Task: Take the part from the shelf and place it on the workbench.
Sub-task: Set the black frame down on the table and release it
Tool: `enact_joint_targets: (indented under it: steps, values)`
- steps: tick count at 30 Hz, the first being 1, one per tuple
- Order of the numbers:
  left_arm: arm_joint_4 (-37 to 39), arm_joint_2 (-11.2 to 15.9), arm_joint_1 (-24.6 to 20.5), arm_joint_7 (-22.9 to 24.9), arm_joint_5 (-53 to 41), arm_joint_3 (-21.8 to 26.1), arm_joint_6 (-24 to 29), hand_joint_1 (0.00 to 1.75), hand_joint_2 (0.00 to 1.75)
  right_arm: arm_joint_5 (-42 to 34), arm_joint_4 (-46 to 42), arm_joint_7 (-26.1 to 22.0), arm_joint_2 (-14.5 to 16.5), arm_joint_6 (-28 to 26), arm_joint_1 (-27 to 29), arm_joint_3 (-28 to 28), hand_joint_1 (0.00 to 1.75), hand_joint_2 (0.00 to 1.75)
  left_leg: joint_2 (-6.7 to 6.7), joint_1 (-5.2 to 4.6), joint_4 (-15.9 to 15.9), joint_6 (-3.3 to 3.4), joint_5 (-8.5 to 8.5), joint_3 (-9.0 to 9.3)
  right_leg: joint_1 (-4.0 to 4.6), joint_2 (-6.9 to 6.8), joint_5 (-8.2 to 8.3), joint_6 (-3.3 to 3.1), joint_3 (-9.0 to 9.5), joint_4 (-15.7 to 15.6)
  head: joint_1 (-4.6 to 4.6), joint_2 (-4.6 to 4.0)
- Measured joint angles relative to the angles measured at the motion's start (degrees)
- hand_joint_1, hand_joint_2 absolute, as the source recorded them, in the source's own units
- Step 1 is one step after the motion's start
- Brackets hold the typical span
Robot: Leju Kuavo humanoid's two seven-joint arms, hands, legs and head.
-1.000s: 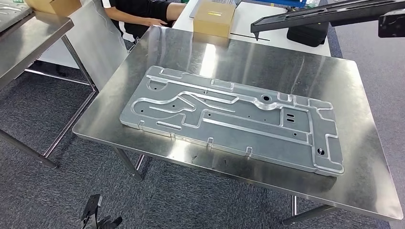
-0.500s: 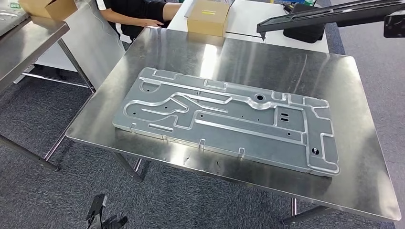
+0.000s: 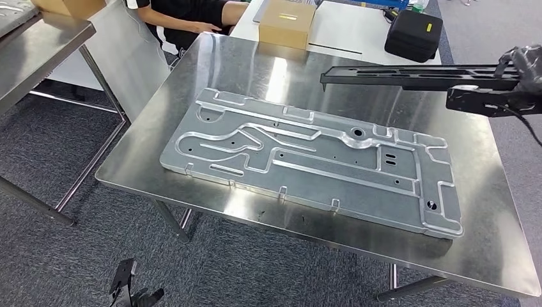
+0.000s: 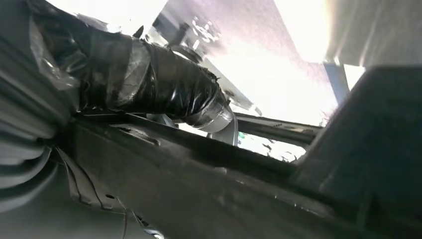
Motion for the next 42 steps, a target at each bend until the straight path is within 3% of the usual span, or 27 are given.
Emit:
enact_joint_targets:
  steps: [1, 2, 3, 5, 7, 9, 12, 14, 16, 17, 18, 19, 20, 22, 23, 27, 29, 31, 32, 33, 34, 37, 39, 42]
  values:
    - [0.0, 0.0, 0.03, 0.0, 0.02, 0.01, 0.09, 0.0, 1.75, 0.42, 0.89, -0.17, 0.63, -0.43, 1.43, -0.77, 1.75, 1.75, -0.08, -0.09, 0.03, 0.01, 0.0, -0.04, -0.1, -0.02, -1.1, 0.1, -1.7, 3.37, 0.0, 0.0]
    - [0.0, 0.0, 0.05, 0.0, 0.03, 0.02, 0.21, 0.0, 1.75, 0.9, 1.74, -0.32, 1.28, -0.67, 2.65, -1.52, 1.75, 1.75, -0.16, -0.16, 0.09, 0.02, -0.02, -0.05, -0.17, -0.02, -1.15, 0.11, -2.62, 5.03, 0.0, 0.0]
    - [0.0, 0.0, 0.06, -0.01, 0.04, 0.03, 0.32, 0.0, 1.75, 1.38, 2.46, -0.48, 1.92, -0.78, 3.66, -2.19, 1.75, 1.75, -0.22, -0.21, 0.18, -0.01, -0.07, -0.06, -0.21, -0.03, -0.06, 0.06, -2.43, 4.36, 0.0, 0.0]
    - [0.0, -0.01, 0.03, -0.08, 0.04, 0.04, 0.53, 0.0, 1.75, 2.52, 3.7, -0.89, 3.18, -0.94, 5.1, -3.65, 1.75, 1.75, -0.26, -0.24, 0.46, -0.19, -0.3, -0.02, -0.18, -0.03, 3.95, -0.25, 0.84, -2.87, 0.0, 0.0]
    - [0.0, -0.02, -0.02, -0.17, 0.04, 0.05, 0.73, 0.0, 1.75, 3.33, 4.55, -1.18, 4.25, -1.21, 5.96, -5.14, 1.75, 1.75, -0.29, -0.38, 0.73, -0.56, -0.49, -0.23, 0.17, 0.01, 6.24, -0.68, 3.91, -9.35, -0.01, 0.01]
    - [0.0, -0.03, 0.01, -0.24, 0.04, 0.06, 0.98, 0.0, 1.75, 3.79, 5.2, -1.27, 5.13, -1.46, 6.55, -6.38, 1.75, 1.75, -0.32, -0.46, 0.79, -1.01, -0.51, -0.44, 0.6, 0.05, 6.26, -1.07, 4.48, -10.68, -0.02, 0.01]
    - [0.0, -0.05, 0.08, -0.29, 0.03, 0.07, 1.39, 0.0, 1.75, 4.75, 6.03, -1.52, 6.24, -1.56, 7.37, -7.91, 1.75, 1.75, -0.27, -0.43, 1.97, -1.89, -1.52, -0.87, 0.36, -0.07, 6.55, -2.0, 4.85, -11.39, -0.06, 0.0]
    - [0.0, -0.07, 0.04, -0.36, 0.01, 0.07, 1.65, 0.0, 1.75, 5.42, 6.52, -1.76, 7.18, -1.77, 8.22, -9.13, 1.75, 1.75, -0.19, -0.31, 7.34, -2.3, -4.58, -3.28, 0.24, -0.18, 6.69, -2.64, 5.14, -11.78, -0.09, 0.0]
    - [0.0, -0.07, 0.05, -0.5, -0.02, 0.07, 1.86, 0.0, 1.75, 5.91, 7.05, -2.06, 8.23, -2.41, 9.52, -10.38, 1.75, 1.75, -0.18, -0.2, 14.98, -2.52, -7.87, -7.02, 0.37, -0.16, 6.64, -2.91, 5.15, -11.75, -0.09, 0.0]
    - [0.0, -0.07, 0.08, -0.57, -0.03, 0.07, 1.94, 0.0, 1.75, 6.19, 7.33, -2.25, 8.72, -2.81, 10.33, -11.01, 1.75, 1.75, -0.17, -0.16, 17.11, -2.59, -8.26, -8.16, 0.41, -0.14, 6.6, -2.95, 5.15, -11.7, -0.09, 0.0]
    - [0.0, -0.07, 0.08, -0.63, -0.04, 0.07, 2.0, 0.0, 1.75, 6.48, 7.62, -2.4, 9.18, -3.13, 11.11, -11.64, 1.75, 1.75, -0.17, -0.14, 17.13, -2.62, -7.56, -8.3, 0.43, -0.13, 6.55, -2.95, 5.16, -11.6, -0.09, 0.0]
    - [0.0, -0.07, 0.07, -0.7, -0.05, 0.07, 2.02, 0.0, 1.75, 6.75, 7.9, -2.52, 9.58, -3.33, 11.79, -12.25, 1.75, 1.75, -0.17, -0.12, 14.75, -2.62, -5.82, -7.24, 0.42, -0.13, 6.45, -2.91, 5.17, -11.45, -0.09, 0.0]
    - [0.0, -0.06, 0.06, -0.75, -0.05, 0.07, 2.02, 0.0, 1.75, 6.98, 8.13, -2.58, 9.9, -3.42, 12.35, -12.81, 1.75, 1.75, -0.16, -0.09, 10.79, -2.57, -3.6, -5.36, 0.39, -0.13, 6.3, -2.8, 5.16, -11.22, -0.09, 0.0]
    - [0.0, -0.06, 0.04, -1.03, -0.03, 0.07, 1.9, 0.0, 1.75, 7.27, 8.55, -2.61, 10.34, -3.47, 12.91, -13.82, 1.75, 1.75, -0.21, -0.11, 3.76, -2.27, -1.03, -1.9, 0.48, -0.14, 5.96, -2.4, 4.86, -10.65, -0.07, 0.0]
    - [0.0, -0.06, 0.06, -1.21, -0.02, 0.07, 1.81, 0.0, 1.75, 7.37, 8.74, -2.62, 10.49, -3.51, 13.02, -14.25, 1.75, 1.75, -0.24, -0.16, 2.06, -2.1, -0.66, -1.14, 0.53, -0.14, 5.89, -2.17, 4.64, -10.46, -0.06, 0.0]
    - [0.0, -0.07, 0.13, -2.61, 0.03, 0.07, 1.32, 0.0, 1.75, 7.81, 9.6, -2.9, 11.0, -3.68, 13.97, -15.75, 1.75, 1.75, -0.24, -0.31, 1.01, -1.11, -0.25, -0.96, 0.4, -0.16, 5.46, -1.18, 4.14, -9.89, -0.04, 0.0]
    - [0.0, -0.07, 0.05, -3.13, 0.11, 0.07, 1.1, 0.0, 1.75, 8.04, 9.84, -3.14, 11.07, -3.73, 14.67, -16.4, 1.75, 1.75, -0.19, -0.14, 0.63, -0.55, -0.03, -0.75, 0.26, -0.18, 2.9, -0.74, 2.4, -5.88, -0.01, 0.0]
    - [0.0, -0.07, 0.06, -3.32, 0.25, 0.07, 1.01, 0.0, 1.75, 8.23, 10.02, -3.25, 11.1, -3.8, 15.34, -16.98, 1.75, 1.75, -0.19, -0.21, 0.61, -0.33, -0.06, -0.75, 0.17, -0.18, -0.52, -0.43, -1.21, 1.69, 0.0, 0.0]
    - [0.0, -0.07, 0.07, -3.34, 0.33, 0.08, 0.99, 0.0, 1.75, 8.31, 10.13, -3.26, 11.13, -3.84, 15.74, -17.22, 1.75, 1.75, -0.2, -0.25, 0.63, -0.29, -0.09, -0.73, 0.12, -0.18, -1.38, -0.35, -2.73, 4.68, 0.0, 0.0]
    - [0.0, -0.07, 0.09, -3.34, 0.4, 0.08, 0.98, 0.0, 1.75, 8.38, 10.24, -3.26, 11.15, -3.85, 16.1, -17.39, 1.75, 1.75, -0.21, -0.27, 0.65, -0.27, -0.12, -0.7, 0.07, -0.18, -1.02, -0.35, -3.24, 5.45, 0.0, 0.0]
    - [0.0, -0.07, 0.09, -3.34, 0.46, 0.09, 0.98, 0.0, 1.75, 8.44, 10.35, -3.26, 11.16, -3.86, 16.36, -17.51, 1.75, 1.75, -0.23, -0.27, 0.67, -0.27, -0.16, -0.65, 0.01, -0.19, 0.38, -0.42, -2.58, 3.9, 0.0, 0.0]
    - [0.0, -0.08, 0.06, -3.36, 0.52, 0.09, 0.96, 0.0, 1.75, 8.57, 10.52, -3.27, 11.18, -3.92, 16.56, -17.79, 1.75, 1.75, -0.25, -0.36, 0.79, -0.54, -0.4, -0.44, 0.13, -0.26, 5.58, -0.92, 2.94, -7.38, -0.01, 0.0]
    - [0.0, -0.09, 0.08, -3.37, 0.53, 0.09, 0.95, 0.0, 1.75, 8.58, 10.56, -3.28, 11.2, -4.05, 16.56, -18.07, 1.75, 1.75, -0.25, -0.49, 0.85, -0.96, -0.5, -0.51, 0.48, -0.26, 6.13, -1.26, 4.45, -10.52, -0.02, 0.0]
    - [0.0, -0.09, 0.13, -3.37, 0.54, 0.1, 0.96, 0.0, 1.75, 8.61, 10.63, -3.27, 11.21, -4.16, 16.61, -18.36, 1.75, 1.75, -0.22, -0.53, 1.29, -1.8, -1.03, -0.74, 0.37, -0.22, 6.33, -1.98, 4.64, -11.04, -0.05, 0.0]
